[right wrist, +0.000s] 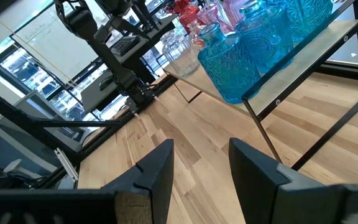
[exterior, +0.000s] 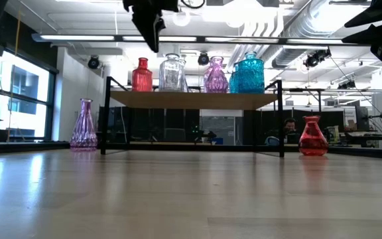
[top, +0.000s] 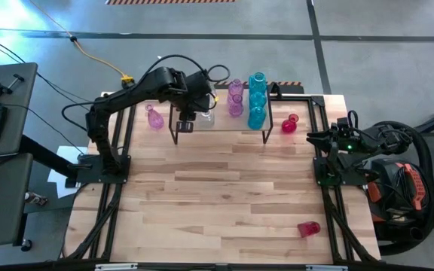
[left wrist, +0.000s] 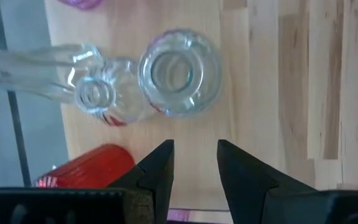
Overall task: Sort vases onto shelf
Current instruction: Adjust the transparent vases on the shelf
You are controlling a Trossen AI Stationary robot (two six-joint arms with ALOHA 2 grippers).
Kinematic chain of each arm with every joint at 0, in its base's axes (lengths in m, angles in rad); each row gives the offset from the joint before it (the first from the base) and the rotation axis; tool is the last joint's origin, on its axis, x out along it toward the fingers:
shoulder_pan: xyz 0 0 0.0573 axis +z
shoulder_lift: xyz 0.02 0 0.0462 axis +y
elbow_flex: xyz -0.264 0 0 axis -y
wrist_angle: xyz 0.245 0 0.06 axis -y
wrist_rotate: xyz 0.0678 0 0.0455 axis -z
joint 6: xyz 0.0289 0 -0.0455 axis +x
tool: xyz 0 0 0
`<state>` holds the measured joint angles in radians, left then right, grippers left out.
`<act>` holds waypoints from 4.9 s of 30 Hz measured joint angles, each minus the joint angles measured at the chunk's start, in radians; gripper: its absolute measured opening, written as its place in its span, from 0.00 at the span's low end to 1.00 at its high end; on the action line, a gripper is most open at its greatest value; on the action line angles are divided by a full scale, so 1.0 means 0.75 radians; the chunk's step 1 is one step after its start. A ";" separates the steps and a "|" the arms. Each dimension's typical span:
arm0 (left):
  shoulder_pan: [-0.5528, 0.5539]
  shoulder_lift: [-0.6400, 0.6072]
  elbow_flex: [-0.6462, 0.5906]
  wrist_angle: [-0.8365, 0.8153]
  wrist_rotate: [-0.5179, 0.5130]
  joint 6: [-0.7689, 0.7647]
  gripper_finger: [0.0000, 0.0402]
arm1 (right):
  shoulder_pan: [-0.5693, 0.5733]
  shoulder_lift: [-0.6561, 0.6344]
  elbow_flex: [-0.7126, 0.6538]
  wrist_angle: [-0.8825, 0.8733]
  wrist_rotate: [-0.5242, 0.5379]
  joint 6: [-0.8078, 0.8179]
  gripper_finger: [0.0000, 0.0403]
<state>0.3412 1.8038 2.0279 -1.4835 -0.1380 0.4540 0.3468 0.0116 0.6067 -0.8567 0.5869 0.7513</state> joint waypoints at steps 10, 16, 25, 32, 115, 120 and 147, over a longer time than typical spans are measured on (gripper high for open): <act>0.089 -0.113 -0.237 0.131 0.079 0.066 0.29 | 0.000 0.000 0.000 0.000 0.000 0.000 0.34; 0.126 -0.133 -0.293 0.271 0.104 0.115 0.29 | 0.000 0.000 0.000 0.000 0.000 0.000 0.34; 0.130 -0.128 -0.304 0.308 0.014 0.016 0.29 | 0.000 0.000 0.000 0.000 0.000 0.000 0.34; 0.110 -0.135 -0.399 0.372 0.007 -0.121 0.29 | 0.000 0.000 0.000 0.000 0.000 0.000 0.34; 0.173 -0.089 -0.398 0.628 0.030 0.203 0.29 | 0.000 0.000 0.000 0.000 0.000 0.000 0.34; 0.173 -0.089 -0.398 0.656 0.032 0.203 0.29 | 0.000 0.000 0.000 0.000 0.000 0.000 0.34; 0.167 -0.077 -0.397 0.662 -0.016 0.192 0.29 | 0.000 0.000 0.000 0.000 0.000 0.000 0.34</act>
<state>0.4665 1.7458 1.7302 -0.9869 -0.1503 0.5979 0.3469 0.0116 0.6067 -0.8568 0.5869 0.7513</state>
